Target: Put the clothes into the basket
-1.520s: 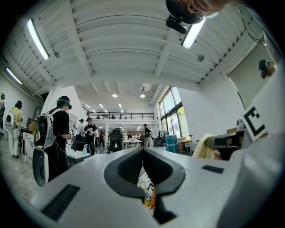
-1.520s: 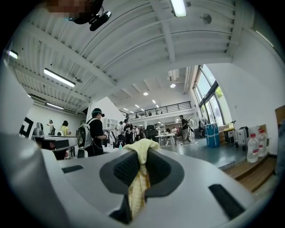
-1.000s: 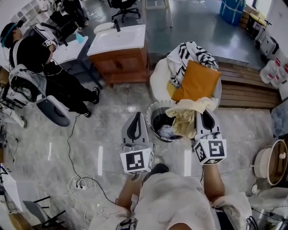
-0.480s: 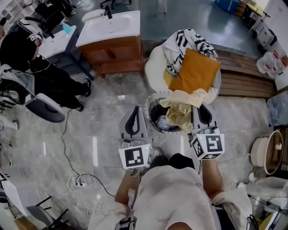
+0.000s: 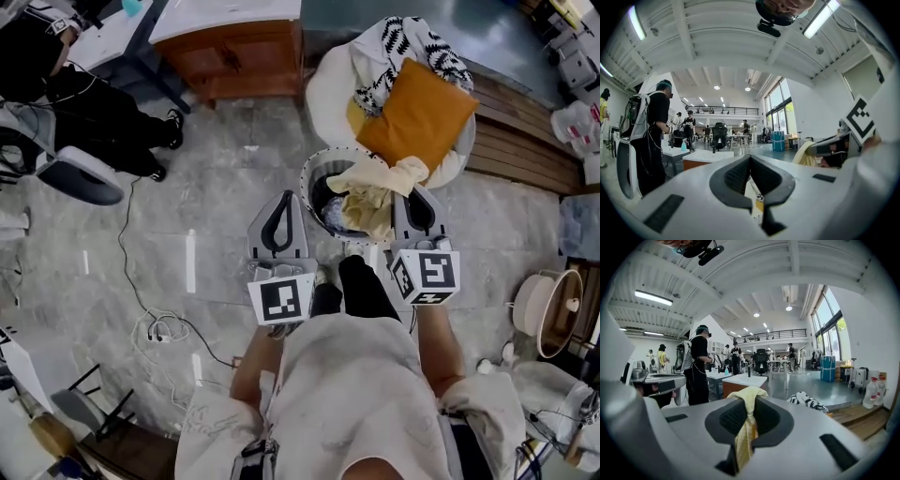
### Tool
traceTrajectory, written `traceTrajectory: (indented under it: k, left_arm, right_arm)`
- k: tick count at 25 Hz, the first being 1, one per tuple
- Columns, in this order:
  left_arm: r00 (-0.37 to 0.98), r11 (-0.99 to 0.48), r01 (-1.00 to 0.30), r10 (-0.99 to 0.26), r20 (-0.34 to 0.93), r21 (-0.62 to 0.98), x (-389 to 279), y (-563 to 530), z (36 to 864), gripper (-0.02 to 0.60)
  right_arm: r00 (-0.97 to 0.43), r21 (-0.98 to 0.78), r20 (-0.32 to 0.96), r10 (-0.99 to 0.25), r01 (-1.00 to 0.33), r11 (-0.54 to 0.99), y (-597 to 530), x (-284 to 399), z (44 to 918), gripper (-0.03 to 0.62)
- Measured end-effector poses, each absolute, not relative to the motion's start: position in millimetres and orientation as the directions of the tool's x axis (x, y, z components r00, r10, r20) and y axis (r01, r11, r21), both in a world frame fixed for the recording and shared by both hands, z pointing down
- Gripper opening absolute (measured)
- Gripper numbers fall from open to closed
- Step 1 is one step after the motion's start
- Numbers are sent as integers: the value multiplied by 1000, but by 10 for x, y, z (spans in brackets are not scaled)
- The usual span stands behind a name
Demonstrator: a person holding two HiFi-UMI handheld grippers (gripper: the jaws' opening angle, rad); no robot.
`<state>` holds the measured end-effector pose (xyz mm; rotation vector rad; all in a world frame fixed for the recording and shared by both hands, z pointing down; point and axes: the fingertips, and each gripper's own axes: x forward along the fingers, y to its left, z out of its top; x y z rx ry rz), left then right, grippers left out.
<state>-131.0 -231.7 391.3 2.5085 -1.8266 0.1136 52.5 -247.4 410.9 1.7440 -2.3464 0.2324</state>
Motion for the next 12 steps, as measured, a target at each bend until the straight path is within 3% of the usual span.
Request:
traceTrajectory:
  k: [12]
  left_arm:
    - [217, -223, -975, -963, 158, -20, -1079, -2567, 4353, 5]
  right_arm:
    - [-366, -3, 418, -831, -916, 402, -2887, 613, 5122, 12]
